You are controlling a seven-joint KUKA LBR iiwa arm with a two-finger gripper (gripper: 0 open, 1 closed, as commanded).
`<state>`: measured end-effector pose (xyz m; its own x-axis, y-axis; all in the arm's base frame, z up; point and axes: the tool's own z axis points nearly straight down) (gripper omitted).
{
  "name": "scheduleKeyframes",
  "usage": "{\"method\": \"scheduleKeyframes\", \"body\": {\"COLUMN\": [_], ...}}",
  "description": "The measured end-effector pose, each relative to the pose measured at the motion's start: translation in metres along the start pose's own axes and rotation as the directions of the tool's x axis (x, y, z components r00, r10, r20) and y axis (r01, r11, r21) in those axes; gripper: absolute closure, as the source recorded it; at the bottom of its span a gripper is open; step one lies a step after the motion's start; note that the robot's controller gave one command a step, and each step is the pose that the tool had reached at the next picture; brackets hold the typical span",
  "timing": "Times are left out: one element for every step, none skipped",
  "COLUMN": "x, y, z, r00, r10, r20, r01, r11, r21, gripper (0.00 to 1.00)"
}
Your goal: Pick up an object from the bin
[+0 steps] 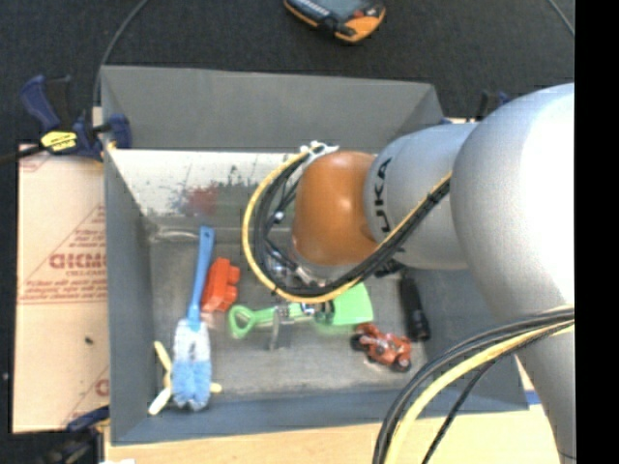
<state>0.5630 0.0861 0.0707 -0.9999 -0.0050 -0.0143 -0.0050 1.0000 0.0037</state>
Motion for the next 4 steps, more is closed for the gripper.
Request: {"method": "scheduleKeyframes", "body": {"x": [-0.0028, -0.0014, -0.0037, -0.0037], "y": [-0.0046, -0.0011, -0.0042, -0.0042], "z": [0.0003, -0.0005, -0.0005, -0.0006], "r00": [1.000, 1.000, 1.000, 1.000], "r10": [0.014, 0.005, 0.016, 0.016], "r20": [-0.005, 0.001, 0.000, 0.000], "r01": [-0.014, -0.005, -0.016, -0.016], "r11": [1.000, 1.000, 1.000, 1.000], "r21": [-0.001, -0.002, -0.003, -0.003], "gripper": [0.00, 0.00, 1.00, 1.00]}}
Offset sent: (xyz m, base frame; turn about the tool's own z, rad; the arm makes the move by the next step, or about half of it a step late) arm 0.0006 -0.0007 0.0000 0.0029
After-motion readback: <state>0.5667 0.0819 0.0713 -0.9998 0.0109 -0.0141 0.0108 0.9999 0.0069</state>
